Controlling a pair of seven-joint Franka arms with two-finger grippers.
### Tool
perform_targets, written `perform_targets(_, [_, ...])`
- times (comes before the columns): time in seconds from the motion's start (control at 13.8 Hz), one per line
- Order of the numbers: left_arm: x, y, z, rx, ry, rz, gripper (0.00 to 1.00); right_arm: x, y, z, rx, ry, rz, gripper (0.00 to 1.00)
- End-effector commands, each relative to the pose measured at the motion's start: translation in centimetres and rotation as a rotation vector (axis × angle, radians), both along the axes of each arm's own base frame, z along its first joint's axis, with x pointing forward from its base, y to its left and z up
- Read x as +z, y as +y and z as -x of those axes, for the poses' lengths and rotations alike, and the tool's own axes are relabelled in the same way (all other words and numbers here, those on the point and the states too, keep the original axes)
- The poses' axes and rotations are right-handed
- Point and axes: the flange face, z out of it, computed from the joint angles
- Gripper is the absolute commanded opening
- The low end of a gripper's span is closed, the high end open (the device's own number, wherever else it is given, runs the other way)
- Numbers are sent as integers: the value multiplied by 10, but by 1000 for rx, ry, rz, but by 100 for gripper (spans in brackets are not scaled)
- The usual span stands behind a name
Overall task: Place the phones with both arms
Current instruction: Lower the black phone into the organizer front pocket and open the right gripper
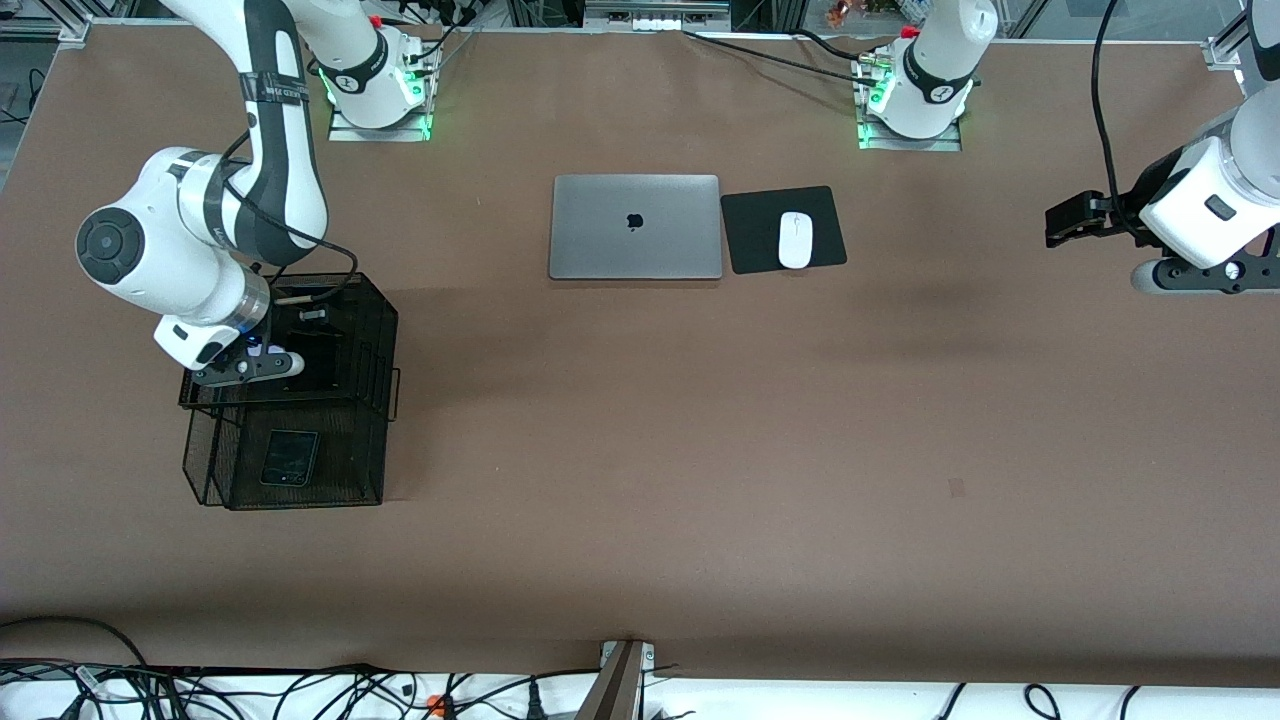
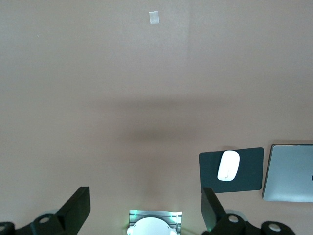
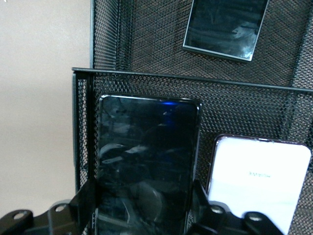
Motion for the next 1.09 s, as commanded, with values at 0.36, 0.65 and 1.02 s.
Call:
perform_targets(0.36, [1, 0, 2, -8, -8, 27, 100, 19, 6, -9, 1, -24, -13, 100])
perform_targets(0.65, [1, 1, 2, -6, -7, 25, 100, 82, 2, -40, 2, -79, -39, 99])
perform_targets(1.02, [1, 1, 3, -6, -5, 25, 100, 158, -11, -70, -78, -11, -9, 99])
